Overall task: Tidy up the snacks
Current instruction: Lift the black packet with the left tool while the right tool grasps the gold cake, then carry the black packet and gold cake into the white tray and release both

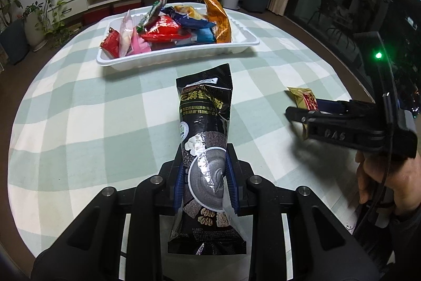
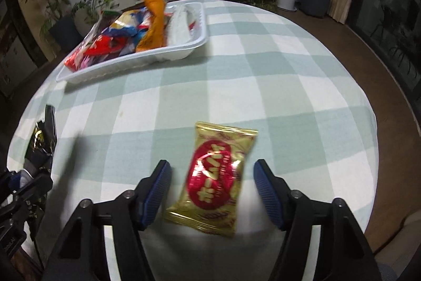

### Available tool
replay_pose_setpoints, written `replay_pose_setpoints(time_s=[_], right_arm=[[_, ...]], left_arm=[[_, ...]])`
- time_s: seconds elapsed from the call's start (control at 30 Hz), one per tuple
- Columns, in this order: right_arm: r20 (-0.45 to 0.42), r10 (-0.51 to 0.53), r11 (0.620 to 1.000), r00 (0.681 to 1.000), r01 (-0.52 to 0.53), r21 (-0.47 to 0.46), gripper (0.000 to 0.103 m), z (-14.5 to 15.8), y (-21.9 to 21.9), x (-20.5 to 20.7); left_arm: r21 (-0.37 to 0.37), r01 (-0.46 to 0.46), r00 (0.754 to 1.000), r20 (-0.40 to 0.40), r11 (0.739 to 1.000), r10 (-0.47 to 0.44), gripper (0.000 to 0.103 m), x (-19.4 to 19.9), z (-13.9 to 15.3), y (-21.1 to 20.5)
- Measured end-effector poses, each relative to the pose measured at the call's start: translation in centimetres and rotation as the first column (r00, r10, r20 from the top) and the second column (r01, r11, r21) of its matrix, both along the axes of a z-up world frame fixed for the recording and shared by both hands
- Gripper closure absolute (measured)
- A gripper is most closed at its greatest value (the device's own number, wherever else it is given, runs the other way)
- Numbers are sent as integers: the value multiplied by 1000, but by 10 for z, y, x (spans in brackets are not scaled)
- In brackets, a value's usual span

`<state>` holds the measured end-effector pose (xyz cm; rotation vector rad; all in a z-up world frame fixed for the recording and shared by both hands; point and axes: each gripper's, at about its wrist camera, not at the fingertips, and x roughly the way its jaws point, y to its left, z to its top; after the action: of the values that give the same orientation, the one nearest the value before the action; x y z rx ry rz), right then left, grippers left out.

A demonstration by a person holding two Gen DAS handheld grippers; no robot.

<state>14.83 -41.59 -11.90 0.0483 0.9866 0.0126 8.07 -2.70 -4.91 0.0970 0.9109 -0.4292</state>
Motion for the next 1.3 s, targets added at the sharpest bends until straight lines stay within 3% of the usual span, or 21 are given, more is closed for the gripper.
replay_pose_setpoints(time_s=[0.07,0.33,0.97,1.3], right_arm=[[3,20,999,1000,-20,-27,40,-1,9,-2],[19,46,999,999,-46,-23,69,1,12,-11],[110,-44,974,993,18,227,69,35,-31,-27],[224,-82,962,971,19,271,69,100,-58,2]], left_arm=[[0,-5,1000,7,1000,5,78,-1,1,1],[4,-25,1000,13,1000,25,78,-3,2,3],[-45,-56,998,20,997,57,78,-3,13,19],[-117,-107,990,81,987,117,78,44,66,58]])
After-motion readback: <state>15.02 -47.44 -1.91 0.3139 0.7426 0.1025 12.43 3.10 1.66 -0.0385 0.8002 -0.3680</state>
